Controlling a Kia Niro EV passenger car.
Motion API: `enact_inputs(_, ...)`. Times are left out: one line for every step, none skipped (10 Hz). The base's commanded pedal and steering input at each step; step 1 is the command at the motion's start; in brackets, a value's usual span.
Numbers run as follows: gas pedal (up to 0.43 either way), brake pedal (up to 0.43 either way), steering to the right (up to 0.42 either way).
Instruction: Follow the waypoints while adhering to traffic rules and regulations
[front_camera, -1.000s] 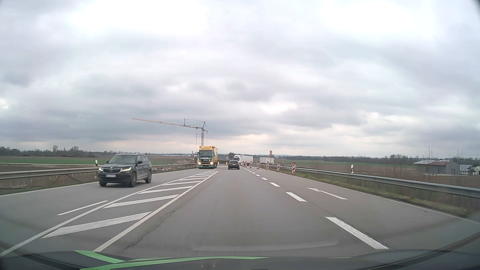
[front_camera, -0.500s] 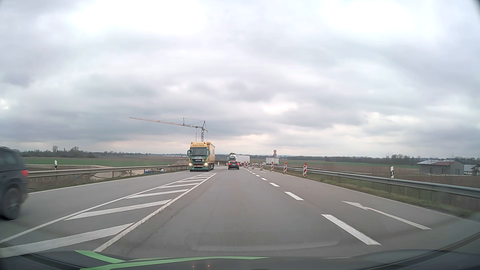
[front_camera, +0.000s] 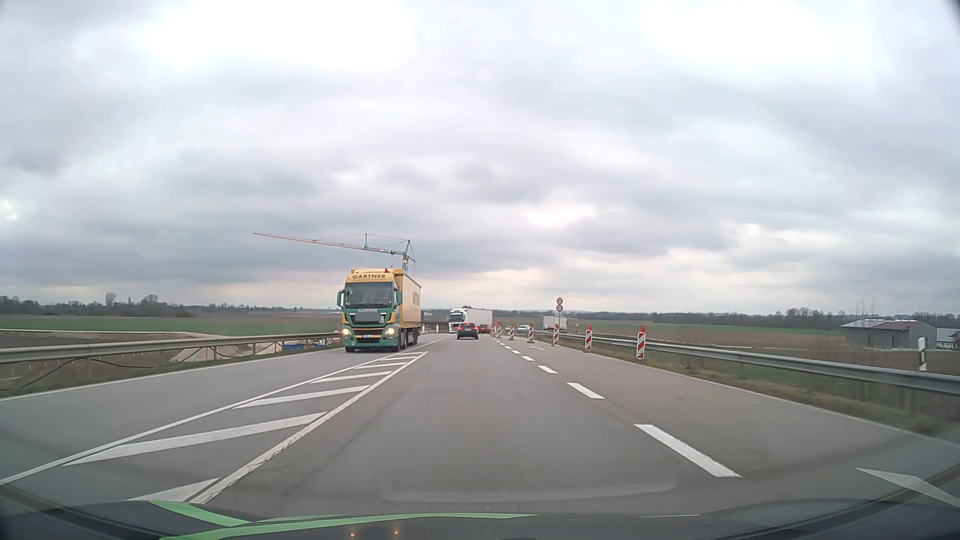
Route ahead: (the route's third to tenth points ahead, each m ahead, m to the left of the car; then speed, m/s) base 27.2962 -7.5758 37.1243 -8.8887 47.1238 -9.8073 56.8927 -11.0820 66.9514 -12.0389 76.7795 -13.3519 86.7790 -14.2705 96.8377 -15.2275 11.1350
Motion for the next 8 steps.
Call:
enact_inputs(0.098,0.000,-0.002)
enact_inputs(0.098,0.000,-0.002)
enact_inputs(0.098,0.000,-0.002)
enact_inputs(0.098,0.000,-0.002)
enact_inputs(0.098,0.000,-0.002)
enact_inputs(0.098,0.000,-0.002)
enact_inputs(0.098,0.000,-0.002)
enact_inputs(0.098,0.000,-0.002)
